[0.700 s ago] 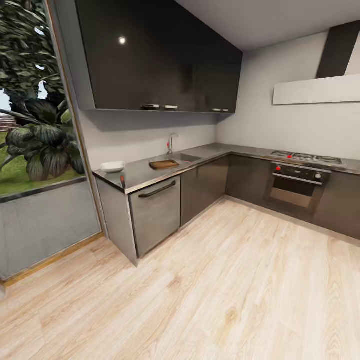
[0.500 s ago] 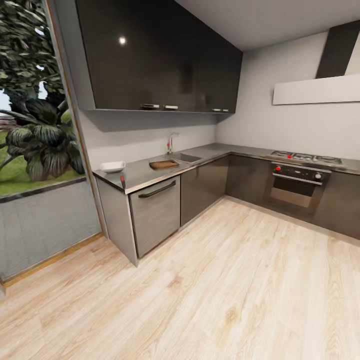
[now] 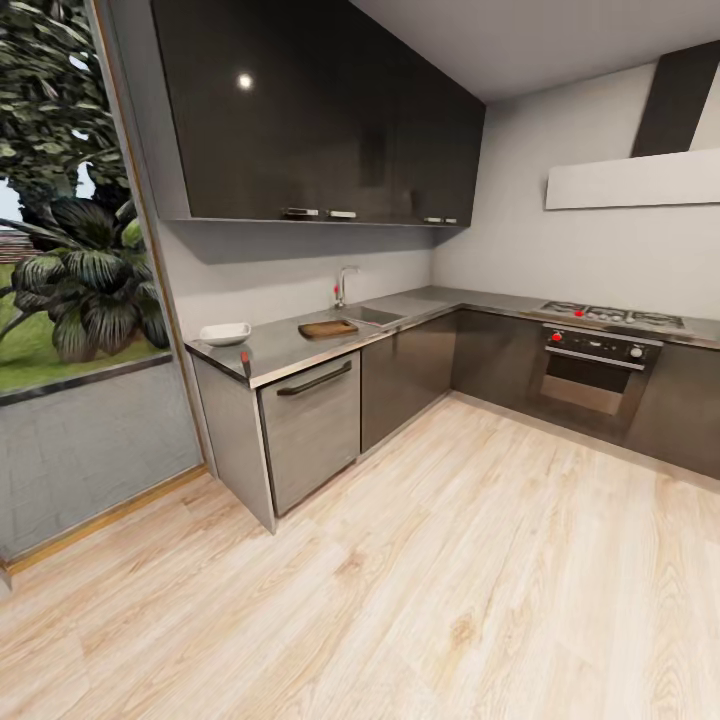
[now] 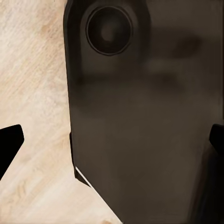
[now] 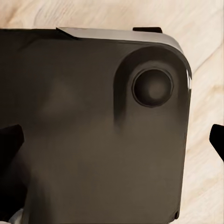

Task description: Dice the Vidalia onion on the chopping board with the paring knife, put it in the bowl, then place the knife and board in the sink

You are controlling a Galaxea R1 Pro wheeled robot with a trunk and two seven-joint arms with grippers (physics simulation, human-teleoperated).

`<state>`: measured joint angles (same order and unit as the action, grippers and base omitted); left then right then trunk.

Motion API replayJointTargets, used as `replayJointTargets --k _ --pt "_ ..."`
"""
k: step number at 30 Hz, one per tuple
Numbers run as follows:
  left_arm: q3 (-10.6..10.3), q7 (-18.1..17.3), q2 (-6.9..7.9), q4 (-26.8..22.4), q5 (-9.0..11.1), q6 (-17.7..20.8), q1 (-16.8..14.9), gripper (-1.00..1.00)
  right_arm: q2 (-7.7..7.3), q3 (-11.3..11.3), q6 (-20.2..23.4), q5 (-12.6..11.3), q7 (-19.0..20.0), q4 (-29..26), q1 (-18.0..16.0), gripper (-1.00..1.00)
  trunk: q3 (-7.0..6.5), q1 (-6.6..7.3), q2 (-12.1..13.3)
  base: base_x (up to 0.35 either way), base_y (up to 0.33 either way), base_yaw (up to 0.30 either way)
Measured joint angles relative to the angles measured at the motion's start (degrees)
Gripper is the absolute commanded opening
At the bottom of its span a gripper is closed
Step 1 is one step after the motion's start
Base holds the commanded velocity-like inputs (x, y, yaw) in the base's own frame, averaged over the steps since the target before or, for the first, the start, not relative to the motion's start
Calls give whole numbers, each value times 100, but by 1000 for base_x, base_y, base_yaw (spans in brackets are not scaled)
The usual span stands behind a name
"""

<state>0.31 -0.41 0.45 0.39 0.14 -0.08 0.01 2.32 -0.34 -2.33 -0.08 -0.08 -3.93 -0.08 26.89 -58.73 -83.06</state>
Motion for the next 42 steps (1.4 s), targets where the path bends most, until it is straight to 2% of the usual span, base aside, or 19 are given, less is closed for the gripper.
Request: replayJointTargets --k 7,11,12,13,14,16,17,18,19,22,25,32,42 --pt "18 -16 -47 -194 15 0 -2 100 -29 6 -226 16 -7 -142 0 100 -1 0 0 0 0 0" --pt "25 7 -5 -323 16 0 -2 100 -116 0 -354 23 -17 -272 0 100 -1 0 0 0 0 0" --pt "25 11 3 -703 17 0 1 100 -166 -5 -1188 22 -20 -542 2 100 0 0 0 0 0 0" --pt "25 12 8 -1498 16 0 0 100 -188 -5 -1209 25 -25 -1411 2 100 0 0 0 0 0 0" --pt "24 11 10 -2498 14 0 -20 100 -198 -2 -1203 29 -31 -2152 -6 100 -4 0 0 0 0 0" --pt "20 10 11 -3157 9 0 -3 100 -246 -8 -1129 30 -96 -2661 -5 100 -2 0 1 0 0 0" --pt "20 9 13 -3299 9 0 -2 100 -259 -10 -1100 30 -125 -2796 -5 100 -2 0 0 0 0 0" --pt "17 5 15 -3683 10 0 -4 100 -303 -12 -932 33 -275 -3222 -9 100 -3 0 1 0 0 0" --pt "18 3 18 -3826 12 -2 -2 100 -329 -13 -835 32 -351 -3436 -10 100 -2 0 1 0 0 0" --pt "16 2 27 -3948 16 -33 -1 100 -386 -14 -693 35 -453 -3818 -13 100 -1 0 1 0 0 0" --pt "15 3 41 -3876 18 -213 -1 100 -412 -11 -666 31 -483 -3956 -14 100 -1 0 0 0 0 0" --pt "24 16 54 -3529 18 -639 -1 100 -420 5 -697 19 -465 -4000 -12 100 -1 0 0 3 -21 0" --pt "25 18 37 -3334 18 -707 -1 100 -417 33 -811 16 -458 -3989 -10 100 -1 1 0 78 -265 0"
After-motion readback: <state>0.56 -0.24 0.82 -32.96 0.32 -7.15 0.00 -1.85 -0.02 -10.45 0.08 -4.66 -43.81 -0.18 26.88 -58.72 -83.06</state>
